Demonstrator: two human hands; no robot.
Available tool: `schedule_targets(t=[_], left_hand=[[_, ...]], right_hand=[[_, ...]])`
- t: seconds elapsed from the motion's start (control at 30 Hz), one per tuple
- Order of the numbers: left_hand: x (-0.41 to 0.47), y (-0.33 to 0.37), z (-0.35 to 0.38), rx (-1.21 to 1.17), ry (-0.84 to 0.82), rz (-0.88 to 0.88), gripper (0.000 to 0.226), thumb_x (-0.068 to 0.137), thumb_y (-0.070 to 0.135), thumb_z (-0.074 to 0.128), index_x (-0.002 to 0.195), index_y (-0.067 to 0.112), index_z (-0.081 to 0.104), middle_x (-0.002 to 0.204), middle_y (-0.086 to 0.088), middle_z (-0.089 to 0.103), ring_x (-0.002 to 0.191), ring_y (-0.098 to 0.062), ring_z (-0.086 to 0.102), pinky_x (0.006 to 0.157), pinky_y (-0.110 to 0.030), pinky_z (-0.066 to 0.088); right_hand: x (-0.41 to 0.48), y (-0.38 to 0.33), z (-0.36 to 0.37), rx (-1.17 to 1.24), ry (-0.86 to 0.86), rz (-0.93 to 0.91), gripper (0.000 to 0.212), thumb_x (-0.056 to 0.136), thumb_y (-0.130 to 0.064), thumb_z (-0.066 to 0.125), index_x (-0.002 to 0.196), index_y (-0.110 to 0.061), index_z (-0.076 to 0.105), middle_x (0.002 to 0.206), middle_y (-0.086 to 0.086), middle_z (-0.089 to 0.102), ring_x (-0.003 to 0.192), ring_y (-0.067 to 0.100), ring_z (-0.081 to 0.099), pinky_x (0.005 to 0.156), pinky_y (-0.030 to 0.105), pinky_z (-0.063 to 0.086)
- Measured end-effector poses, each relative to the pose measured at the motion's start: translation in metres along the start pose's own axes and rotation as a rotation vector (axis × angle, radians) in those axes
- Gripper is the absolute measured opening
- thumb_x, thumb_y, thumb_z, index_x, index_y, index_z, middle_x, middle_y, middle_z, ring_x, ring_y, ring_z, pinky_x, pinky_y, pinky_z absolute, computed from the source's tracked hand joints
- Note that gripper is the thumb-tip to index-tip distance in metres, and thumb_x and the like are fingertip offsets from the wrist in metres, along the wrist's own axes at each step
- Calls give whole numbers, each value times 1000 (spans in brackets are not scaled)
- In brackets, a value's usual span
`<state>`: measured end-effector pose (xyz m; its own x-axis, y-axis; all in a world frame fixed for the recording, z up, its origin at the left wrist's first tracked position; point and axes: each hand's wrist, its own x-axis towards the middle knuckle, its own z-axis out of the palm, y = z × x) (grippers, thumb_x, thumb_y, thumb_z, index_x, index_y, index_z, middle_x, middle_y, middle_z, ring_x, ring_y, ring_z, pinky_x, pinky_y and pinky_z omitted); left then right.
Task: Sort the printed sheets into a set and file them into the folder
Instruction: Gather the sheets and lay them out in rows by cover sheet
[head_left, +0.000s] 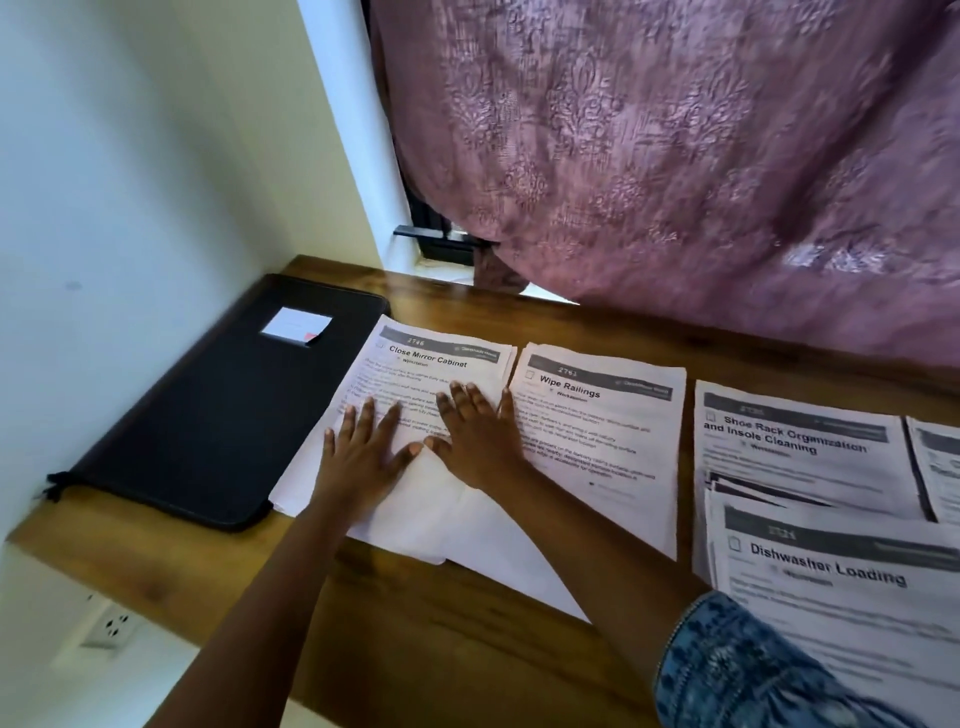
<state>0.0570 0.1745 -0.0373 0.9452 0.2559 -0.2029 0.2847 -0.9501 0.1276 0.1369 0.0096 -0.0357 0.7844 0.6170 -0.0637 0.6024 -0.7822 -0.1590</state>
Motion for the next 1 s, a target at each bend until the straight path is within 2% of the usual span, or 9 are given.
schedule_targets(t=[0.2, 0.3, 0.37, 0.47, 0.57, 0.67, 0.73, 0.8, 1.0], left_hand=[[-8, 24, -25, -90, 88, 27, 80, 85, 68, 20, 154, 30, 3, 161, -10, 0, 149, -28, -1, 118, -51, 0], [-44, 85, -39, -396, 367, 100, 66, 95, 57, 39, 150, 21, 30, 155, -8, 31, 143, -28, 27, 116, -51, 13], [-75, 142, -35, -570, 450, 249, 53, 94, 48, 47, 138, 18, 47, 142, -5, 50, 131, -24, 45, 113, -48, 29], [-118, 234, -8, -555, 373, 495, 44, 90, 44, 51, 126, 19, 60, 132, -3, 59, 125, -22, 53, 109, -46, 36], [-147, 296, 30, -387, 183, 631, 45, 91, 47, 48, 130, 24, 56, 140, 1, 52, 134, -22, 43, 115, -46, 17], [-157, 328, 58, -226, 112, 683, 63, 88, 59, 27, 138, 26, 49, 149, -6, 42, 140, -28, 35, 114, -47, 15], [-157, 331, 71, -128, 39, 666, 74, 86, 67, 10, 149, 33, 29, 160, -3, 18, 148, -25, 11, 116, -45, -1], [-157, 330, 79, -112, 36, 673, 78, 84, 72, -1, 151, 36, 18, 162, 0, 7, 149, -23, 1, 117, -43, -6], [-156, 329, 82, -109, 77, 669, 76, 90, 70, 3, 148, 32, 32, 158, -3, 25, 147, -26, 19, 117, -47, 9]], right_hand=[[-32, 18, -31, 72, 178, -77, 63, 97, -49, 39, 151, -20, 20, 159, 5, 13, 147, 22, 10, 115, 58, 3], [-89, 47, -63, 190, 312, 22, 48, 98, -38, 45, 141, -18, 43, 148, 5, 41, 138, 24, 35, 116, 50, 12], [-145, 79, -67, 230, 452, 96, 31, 93, -28, 51, 121, -18, 62, 126, 5, 62, 118, 26, 56, 108, 47, 35], [-234, 147, -55, 258, 522, 298, 21, 82, -17, 56, 99, -18, 68, 100, 3, 70, 91, 28, 65, 83, 42, 53], [-303, 197, -47, 202, 562, 447, 25, 77, -11, 57, 99, -16, 69, 94, 6, 72, 84, 30, 67, 79, 41, 55], [-341, 233, -36, 143, 498, 574, 39, 84, -14, 59, 123, -13, 60, 123, 11, 63, 113, 32, 59, 99, 46, 43], [-351, 245, -31, 221, 363, 660, 59, 90, -24, 61, 144, -14, 38, 148, 9, 40, 138, 26, 36, 114, 45, 26], [-355, 253, -30, 312, 300, 678, 76, 89, -33, 62, 150, -15, 21, 155, 7, 26, 143, 23, 24, 118, 41, 19], [-354, 256, -29, 397, 264, 719, 88, 86, -42, 64, 151, -14, 13, 155, 9, 27, 141, 27, 27, 117, 43, 23]])
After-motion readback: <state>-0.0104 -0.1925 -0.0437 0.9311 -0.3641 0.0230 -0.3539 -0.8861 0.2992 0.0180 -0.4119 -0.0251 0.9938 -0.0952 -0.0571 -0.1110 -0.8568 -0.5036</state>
